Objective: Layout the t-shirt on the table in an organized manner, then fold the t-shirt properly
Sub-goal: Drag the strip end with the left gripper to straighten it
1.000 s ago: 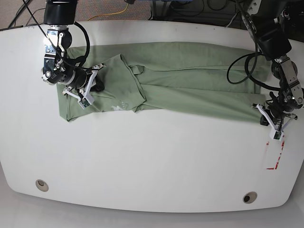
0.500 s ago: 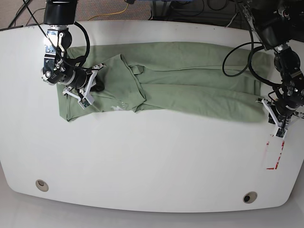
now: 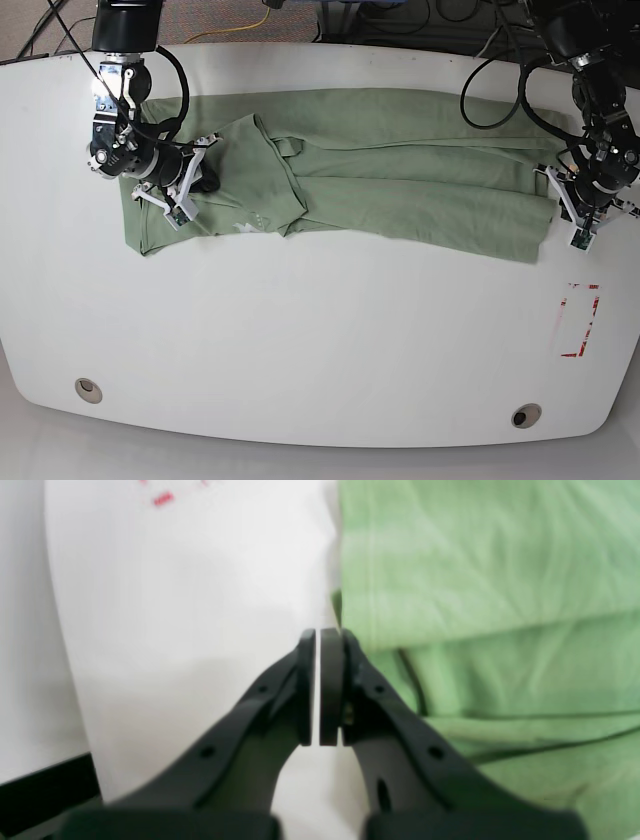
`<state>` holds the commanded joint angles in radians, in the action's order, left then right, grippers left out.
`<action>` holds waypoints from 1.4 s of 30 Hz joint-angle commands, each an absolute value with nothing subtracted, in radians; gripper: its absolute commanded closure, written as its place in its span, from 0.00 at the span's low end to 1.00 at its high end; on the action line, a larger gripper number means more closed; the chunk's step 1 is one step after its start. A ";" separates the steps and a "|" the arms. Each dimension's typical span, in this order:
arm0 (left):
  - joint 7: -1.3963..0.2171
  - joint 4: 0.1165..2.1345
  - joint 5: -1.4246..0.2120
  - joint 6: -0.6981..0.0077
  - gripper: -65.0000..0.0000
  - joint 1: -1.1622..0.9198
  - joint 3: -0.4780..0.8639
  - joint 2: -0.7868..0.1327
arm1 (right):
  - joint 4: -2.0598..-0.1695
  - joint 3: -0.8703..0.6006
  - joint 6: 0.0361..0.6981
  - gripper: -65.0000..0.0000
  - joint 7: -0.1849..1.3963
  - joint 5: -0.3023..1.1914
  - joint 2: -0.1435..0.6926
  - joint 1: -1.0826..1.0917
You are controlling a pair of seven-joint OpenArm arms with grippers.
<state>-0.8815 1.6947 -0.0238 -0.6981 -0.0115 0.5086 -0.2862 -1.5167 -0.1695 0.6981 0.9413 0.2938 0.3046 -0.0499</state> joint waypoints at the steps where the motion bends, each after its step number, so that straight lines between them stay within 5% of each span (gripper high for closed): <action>1: -0.881 1.689 -0.024 -0.698 0.99 -0.004 0.519 -0.285 | -1.517 -0.170 0.698 0.96 0.941 0.294 0.305 -0.050; 6: -0.881 1.607 -0.024 -0.698 0.95 0.093 0.527 -0.275 | -1.517 -0.170 0.698 0.96 0.941 0.294 0.303 -0.050; 16: -0.878 1.391 -0.025 -0.698 0.43 0.282 0.522 -0.268 | -1.517 -0.170 0.698 0.96 0.941 0.294 0.303 -0.050; 31: -0.717 0.975 -0.024 -0.698 0.43 0.441 0.512 -0.259 | -1.517 -0.170 0.698 0.96 0.941 0.294 0.303 -0.050; 42: -0.656 0.908 -0.022 -0.698 0.43 0.435 0.418 -0.259 | -1.517 -0.170 0.698 0.96 0.941 0.294 0.303 -0.050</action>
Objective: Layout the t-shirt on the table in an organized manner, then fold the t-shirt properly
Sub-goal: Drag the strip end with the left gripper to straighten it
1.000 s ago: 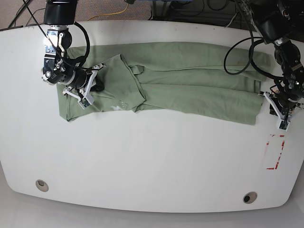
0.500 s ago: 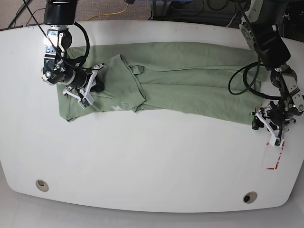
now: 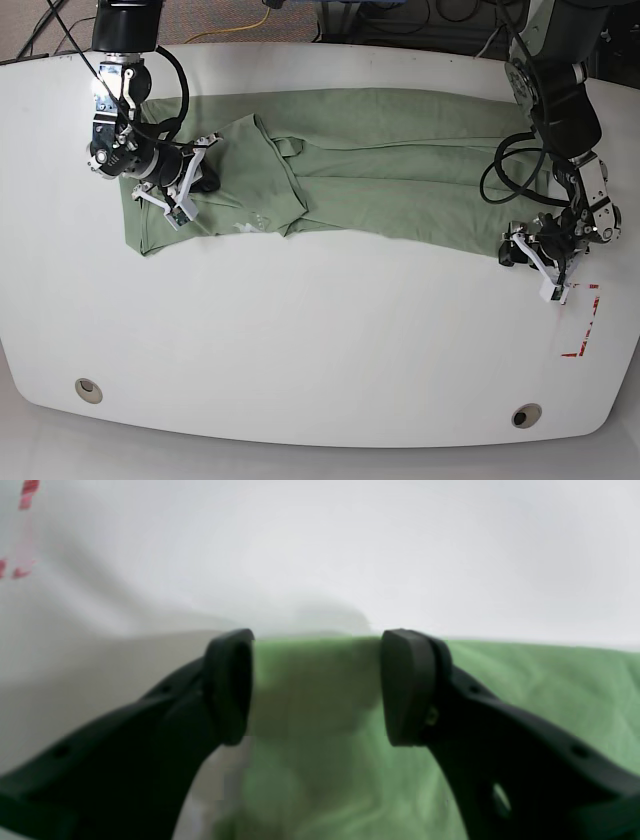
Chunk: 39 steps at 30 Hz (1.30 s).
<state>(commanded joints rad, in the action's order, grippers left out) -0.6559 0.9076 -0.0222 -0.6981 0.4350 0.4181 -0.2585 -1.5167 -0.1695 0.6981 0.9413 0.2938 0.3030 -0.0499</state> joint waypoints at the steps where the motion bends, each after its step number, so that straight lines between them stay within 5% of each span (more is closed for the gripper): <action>1: -0.656 0.908 -0.022 -0.698 0.43 0.433 0.414 -0.259 | -1.517 -0.170 0.698 0.96 0.941 0.294 0.303 -0.050; 5: -0.656 0.908 -0.022 -0.698 0.58 0.430 0.412 -0.259 | -1.517 -0.170 0.698 0.96 0.941 0.294 0.303 -0.048; 11: -0.656 0.908 -0.019 -0.698 1.00 0.414 0.407 -0.260 | -1.517 -0.170 0.698 0.96 0.941 0.294 0.303 -0.048; 18: -0.662 0.951 -0.021 -0.698 1.00 0.412 0.414 -0.265 | -1.517 -0.171 0.698 0.96 0.941 0.294 0.303 -0.038; 39: -0.881 1.527 -0.024 -0.698 1.00 0.159 0.441 -0.271 | -1.517 -0.171 0.698 0.96 0.941 0.294 0.303 -0.038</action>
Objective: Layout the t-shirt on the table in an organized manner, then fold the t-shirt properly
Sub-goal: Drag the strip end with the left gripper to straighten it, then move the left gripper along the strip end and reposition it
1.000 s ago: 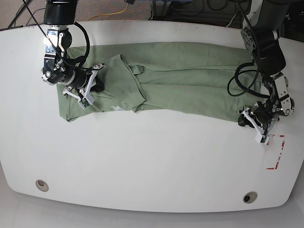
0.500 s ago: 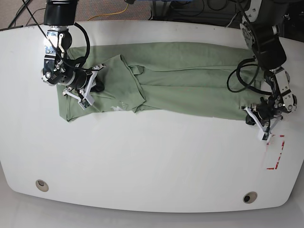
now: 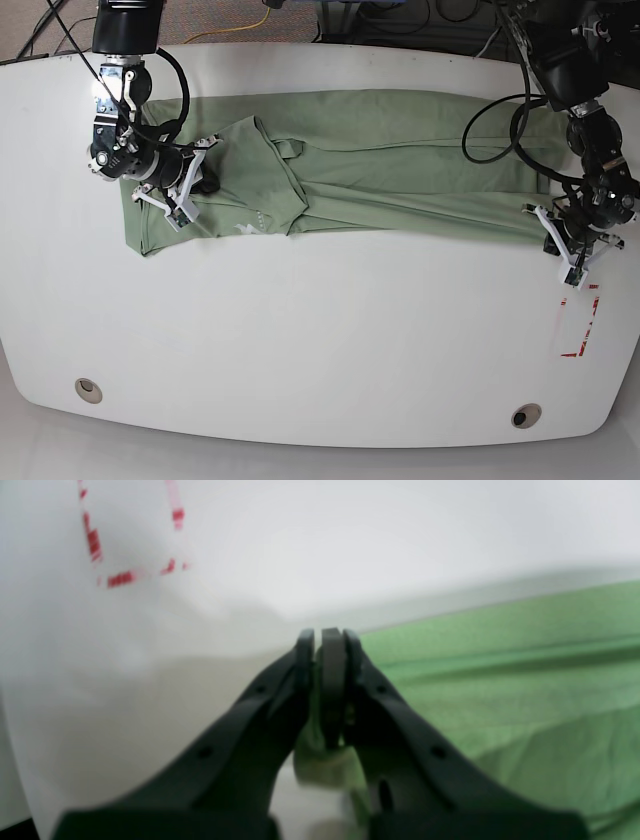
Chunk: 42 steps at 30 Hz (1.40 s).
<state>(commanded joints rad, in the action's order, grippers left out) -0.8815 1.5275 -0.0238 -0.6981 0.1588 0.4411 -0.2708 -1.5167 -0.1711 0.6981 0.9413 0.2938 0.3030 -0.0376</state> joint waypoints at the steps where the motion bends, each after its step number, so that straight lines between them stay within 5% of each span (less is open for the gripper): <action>1: -0.889 1.555 -0.024 -0.698 1.00 0.139 0.441 -0.271 | -1.517 -0.171 0.698 0.96 0.941 0.294 0.303 -0.036; 23: -0.891 1.647 -0.024 -0.698 1.00 -0.082 0.443 -0.271 | -1.517 -0.171 0.698 0.96 0.941 0.294 0.303 -0.036; 28: -0.895 1.647 -0.022 -0.698 0.79 -0.085 0.443 -0.275 | -1.517 -0.171 0.698 0.96 0.941 0.292 0.303 -0.035; 34: -0.961 1.649 -0.024 -0.698 0.35 -0.084 0.464 -0.297 | -1.517 -0.171 0.698 0.96 0.943 0.291 0.303 -0.022; 42: -1.026 1.791 -0.025 -0.698 0.36 -0.071 0.527 -0.298 | -1.517 -0.171 0.698 0.96 0.943 0.289 0.303 -0.021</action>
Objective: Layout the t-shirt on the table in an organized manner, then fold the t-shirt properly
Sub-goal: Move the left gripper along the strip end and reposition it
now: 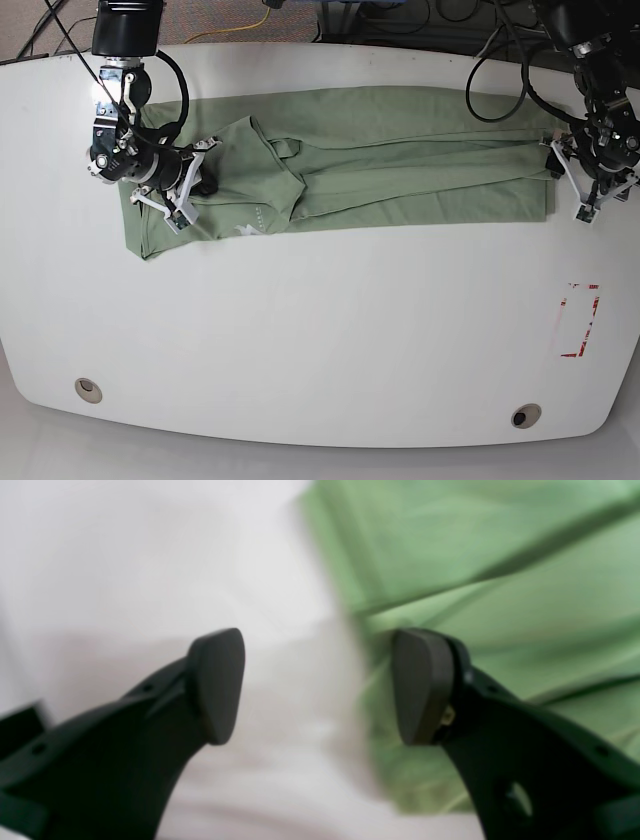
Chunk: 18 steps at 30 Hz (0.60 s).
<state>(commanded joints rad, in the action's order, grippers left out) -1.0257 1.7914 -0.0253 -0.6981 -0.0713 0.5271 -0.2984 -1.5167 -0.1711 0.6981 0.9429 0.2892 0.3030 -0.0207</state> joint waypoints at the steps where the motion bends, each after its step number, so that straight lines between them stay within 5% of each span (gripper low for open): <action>1: -1.038 1.824 -0.025 -0.698 0.36 -0.067 0.530 -0.297 | -1.517 -0.171 0.698 0.96 0.943 0.289 0.303 -0.021; 7: -1.138 1.960 -0.025 -0.698 0.36 -0.050 0.533 -0.289 | -1.517 -0.171 0.698 0.96 0.943 0.292 0.302 -0.021; 18: -1.156 1.966 -0.025 -0.698 0.37 -0.125 0.489 -0.105 | -1.517 -0.171 0.698 0.96 0.943 0.294 0.302 -0.021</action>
<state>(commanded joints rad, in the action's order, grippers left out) -1.1561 1.9663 -0.0253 -0.6981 -0.1250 0.4887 -0.1051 -1.5167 -0.1711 0.6981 0.9429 0.2938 0.3015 -0.0207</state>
